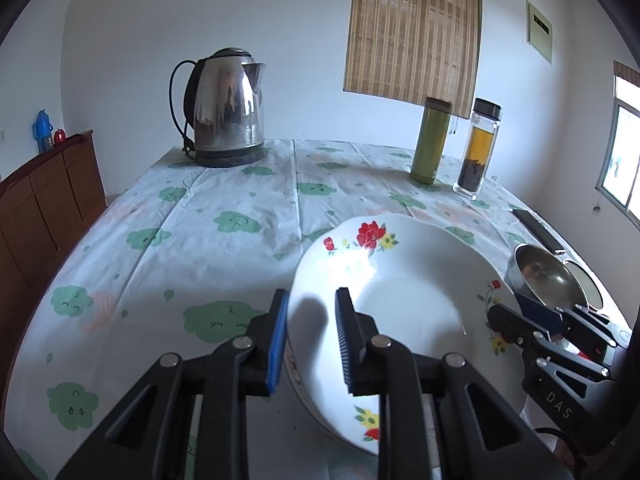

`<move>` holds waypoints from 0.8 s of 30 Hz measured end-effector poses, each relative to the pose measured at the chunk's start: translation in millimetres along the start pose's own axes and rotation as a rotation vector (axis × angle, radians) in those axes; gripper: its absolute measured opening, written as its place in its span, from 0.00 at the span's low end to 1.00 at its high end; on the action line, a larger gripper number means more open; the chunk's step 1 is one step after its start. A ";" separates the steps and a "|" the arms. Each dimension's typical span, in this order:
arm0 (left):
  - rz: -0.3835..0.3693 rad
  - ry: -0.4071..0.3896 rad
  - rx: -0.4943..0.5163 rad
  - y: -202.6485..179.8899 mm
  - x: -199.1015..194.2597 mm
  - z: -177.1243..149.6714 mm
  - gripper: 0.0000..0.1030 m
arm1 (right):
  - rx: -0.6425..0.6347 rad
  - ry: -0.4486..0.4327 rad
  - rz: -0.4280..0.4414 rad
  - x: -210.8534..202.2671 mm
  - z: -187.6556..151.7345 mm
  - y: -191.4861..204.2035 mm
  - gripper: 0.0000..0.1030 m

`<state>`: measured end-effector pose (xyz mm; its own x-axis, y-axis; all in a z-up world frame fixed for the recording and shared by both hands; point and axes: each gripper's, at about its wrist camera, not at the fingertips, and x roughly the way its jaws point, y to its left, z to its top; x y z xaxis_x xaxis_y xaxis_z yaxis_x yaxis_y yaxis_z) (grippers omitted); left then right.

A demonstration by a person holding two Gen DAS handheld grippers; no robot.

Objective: Organize plates and bowls
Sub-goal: 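Carry the red-flower plate with both tools over the plate stack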

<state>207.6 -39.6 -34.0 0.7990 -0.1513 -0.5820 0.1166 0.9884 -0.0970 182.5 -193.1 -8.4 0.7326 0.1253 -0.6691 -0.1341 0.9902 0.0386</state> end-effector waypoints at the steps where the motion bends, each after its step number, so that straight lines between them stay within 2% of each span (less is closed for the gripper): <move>1: 0.000 0.001 0.000 -0.3 0.2 0.1 0.20 | 0.000 0.002 -0.001 0.7 0.1 -0.2 0.27; 24: 0.014 0.035 0.006 2.4 11.9 -4.4 0.20 | -0.001 0.049 -0.012 13.9 2.8 1.0 0.27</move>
<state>214.8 -39.1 -44.8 0.7797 -0.1379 -0.6108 0.1090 0.9905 -0.0844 194.5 -190.1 -15.5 0.7003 0.1102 -0.7053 -0.1261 0.9916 0.0297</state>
